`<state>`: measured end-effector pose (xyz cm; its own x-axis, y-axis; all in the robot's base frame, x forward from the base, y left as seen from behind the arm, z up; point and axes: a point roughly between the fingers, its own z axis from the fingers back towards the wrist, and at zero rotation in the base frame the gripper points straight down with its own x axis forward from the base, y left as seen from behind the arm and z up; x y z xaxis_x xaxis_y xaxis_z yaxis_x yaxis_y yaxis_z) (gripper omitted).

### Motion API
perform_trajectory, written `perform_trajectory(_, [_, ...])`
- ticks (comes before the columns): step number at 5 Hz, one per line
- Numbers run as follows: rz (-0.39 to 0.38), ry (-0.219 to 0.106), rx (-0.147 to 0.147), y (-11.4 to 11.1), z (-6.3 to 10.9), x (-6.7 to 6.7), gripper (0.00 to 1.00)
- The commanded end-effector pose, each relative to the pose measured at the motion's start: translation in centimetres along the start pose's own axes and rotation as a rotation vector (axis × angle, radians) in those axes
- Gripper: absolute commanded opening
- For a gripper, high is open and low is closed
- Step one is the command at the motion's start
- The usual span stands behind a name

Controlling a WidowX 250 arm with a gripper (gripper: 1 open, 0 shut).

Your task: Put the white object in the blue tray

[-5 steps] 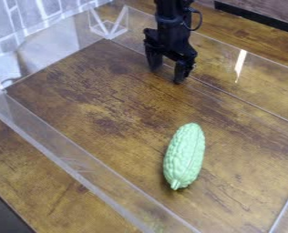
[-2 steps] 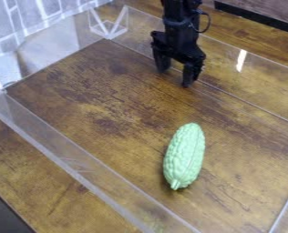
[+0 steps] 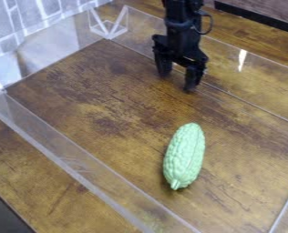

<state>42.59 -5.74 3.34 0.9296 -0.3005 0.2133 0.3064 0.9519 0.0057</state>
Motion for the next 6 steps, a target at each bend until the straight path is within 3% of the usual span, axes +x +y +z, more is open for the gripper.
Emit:
perform_trajectory(1, [-0.040,-0.063,0.000,-2.3,4.5,0.4,1.00])
perform_trajectory(3, [-0.081,-0.015,-0.018,-5.7,6.2,-2.6,1.00])
perform_trajectory(6, [-0.135,0.051,-0.053,-10.2,6.4,-7.7,1.00])
